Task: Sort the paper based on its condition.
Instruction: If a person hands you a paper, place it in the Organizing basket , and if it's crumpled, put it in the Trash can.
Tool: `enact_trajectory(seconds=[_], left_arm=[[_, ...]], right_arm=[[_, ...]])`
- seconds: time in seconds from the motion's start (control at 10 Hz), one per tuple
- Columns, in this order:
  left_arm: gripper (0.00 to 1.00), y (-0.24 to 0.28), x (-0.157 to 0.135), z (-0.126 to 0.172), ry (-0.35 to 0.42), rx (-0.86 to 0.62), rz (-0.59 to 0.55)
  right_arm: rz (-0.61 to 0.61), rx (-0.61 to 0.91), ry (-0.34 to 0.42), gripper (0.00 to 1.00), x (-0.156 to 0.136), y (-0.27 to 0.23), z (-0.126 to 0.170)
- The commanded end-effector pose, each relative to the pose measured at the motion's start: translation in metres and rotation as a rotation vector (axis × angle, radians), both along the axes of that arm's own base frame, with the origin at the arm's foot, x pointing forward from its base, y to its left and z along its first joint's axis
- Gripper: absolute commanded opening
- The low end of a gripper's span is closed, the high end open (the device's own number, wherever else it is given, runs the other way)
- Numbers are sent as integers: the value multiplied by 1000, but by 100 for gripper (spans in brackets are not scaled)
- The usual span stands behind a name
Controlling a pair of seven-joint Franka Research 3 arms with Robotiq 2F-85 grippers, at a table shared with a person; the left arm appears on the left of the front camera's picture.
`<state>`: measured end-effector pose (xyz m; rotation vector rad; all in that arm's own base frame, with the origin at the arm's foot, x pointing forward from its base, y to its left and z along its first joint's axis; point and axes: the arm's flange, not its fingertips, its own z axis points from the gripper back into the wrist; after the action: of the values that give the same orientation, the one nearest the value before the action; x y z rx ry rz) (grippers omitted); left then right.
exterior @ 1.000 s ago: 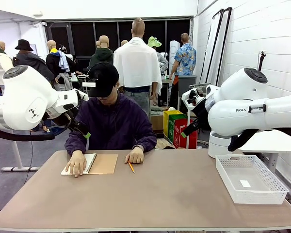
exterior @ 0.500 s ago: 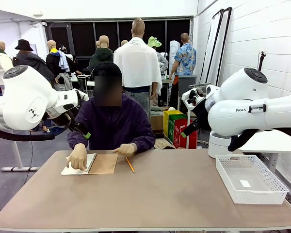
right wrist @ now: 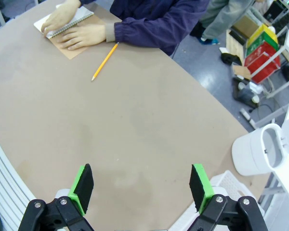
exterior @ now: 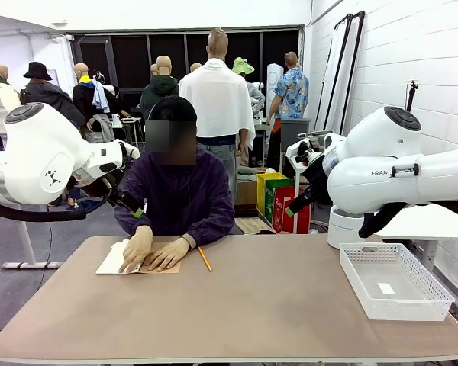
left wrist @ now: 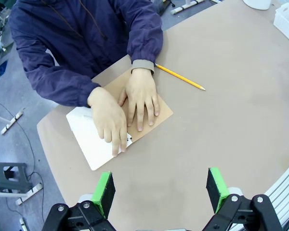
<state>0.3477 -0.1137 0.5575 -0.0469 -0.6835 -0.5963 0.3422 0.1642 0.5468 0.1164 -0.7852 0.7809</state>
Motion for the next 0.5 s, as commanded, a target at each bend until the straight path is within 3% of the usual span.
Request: enact_trajectory(seconds=[0.0, 0.4], left_arm=[[100, 0, 2, 1, -3, -3, -2], [100, 0, 2, 1, -3, -3, -2]], right_arm=[[1, 3, 2, 100, 0, -1, 0], [1, 3, 2, 100, 0, -1, 0]])
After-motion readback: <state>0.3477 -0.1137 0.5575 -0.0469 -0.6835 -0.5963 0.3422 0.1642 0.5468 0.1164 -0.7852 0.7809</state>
